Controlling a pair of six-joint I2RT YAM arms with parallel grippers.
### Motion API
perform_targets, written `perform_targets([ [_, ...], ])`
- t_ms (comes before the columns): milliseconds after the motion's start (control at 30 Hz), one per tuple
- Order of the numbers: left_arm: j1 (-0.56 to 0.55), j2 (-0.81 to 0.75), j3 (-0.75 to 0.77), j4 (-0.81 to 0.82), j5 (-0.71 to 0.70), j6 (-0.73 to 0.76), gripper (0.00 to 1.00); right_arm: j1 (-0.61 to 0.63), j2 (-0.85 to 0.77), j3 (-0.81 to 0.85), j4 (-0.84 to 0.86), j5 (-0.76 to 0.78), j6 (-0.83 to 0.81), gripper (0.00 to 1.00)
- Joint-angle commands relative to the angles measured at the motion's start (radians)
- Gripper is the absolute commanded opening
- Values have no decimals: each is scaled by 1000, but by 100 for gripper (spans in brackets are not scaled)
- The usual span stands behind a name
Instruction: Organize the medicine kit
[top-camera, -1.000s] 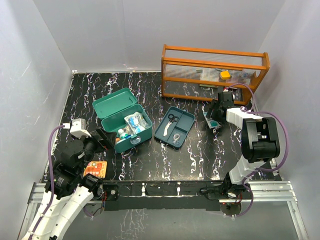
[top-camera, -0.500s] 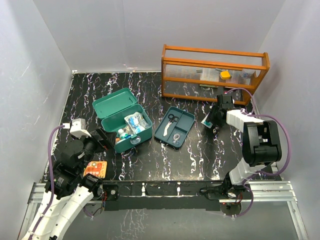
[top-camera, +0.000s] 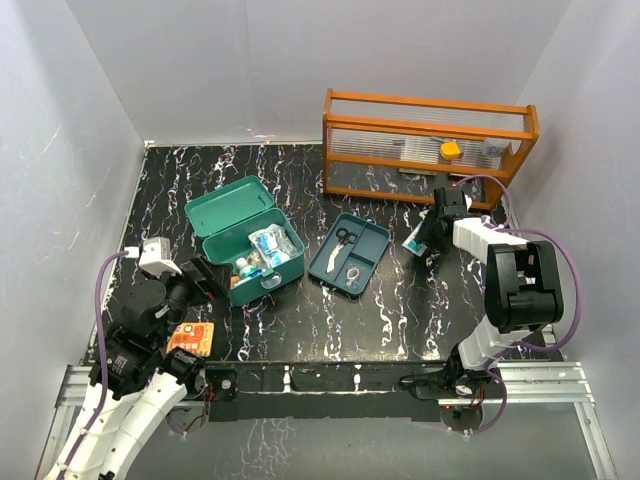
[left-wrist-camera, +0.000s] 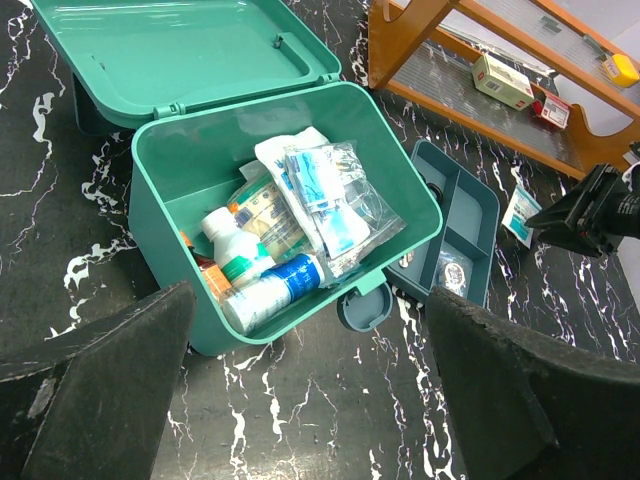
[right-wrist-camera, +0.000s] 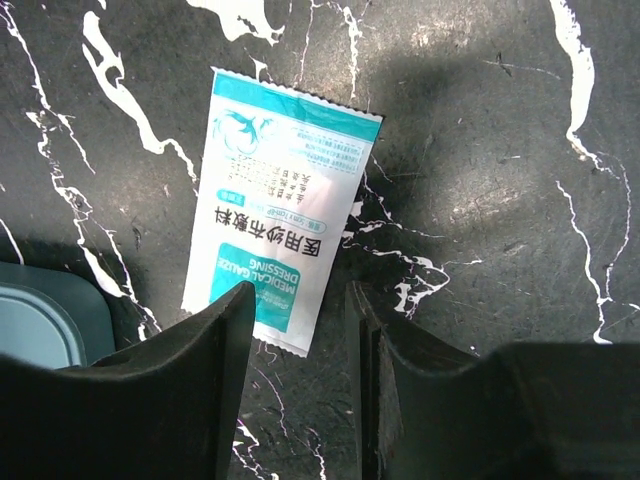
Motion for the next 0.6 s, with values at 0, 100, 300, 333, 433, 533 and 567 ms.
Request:
perform_targets([
  [0,1,-8,0,14,-10,-2,99,1,16,60,56,3,22,39],
  [100,1,-8,0,12,-12,-3,99,2,43,66,56,5,28,39],
  [300,1,-9,0,10,-17,-4,99,9,89,66,40,59,26,36],
  [333,1,-9,0,10,-18,-5,99,14,94,69,29,81,25,35],
  [433,1,-10,-1,13,-18,-5,99,31,126,80,0,153,23,33],
  [533,1,-12,-2,14,-17,-3,99,47,142,96,-26,202,15,27],
  [567,1,-12,-2,14,-17,-3,99,54,143,99,-32,213,14,26],
])
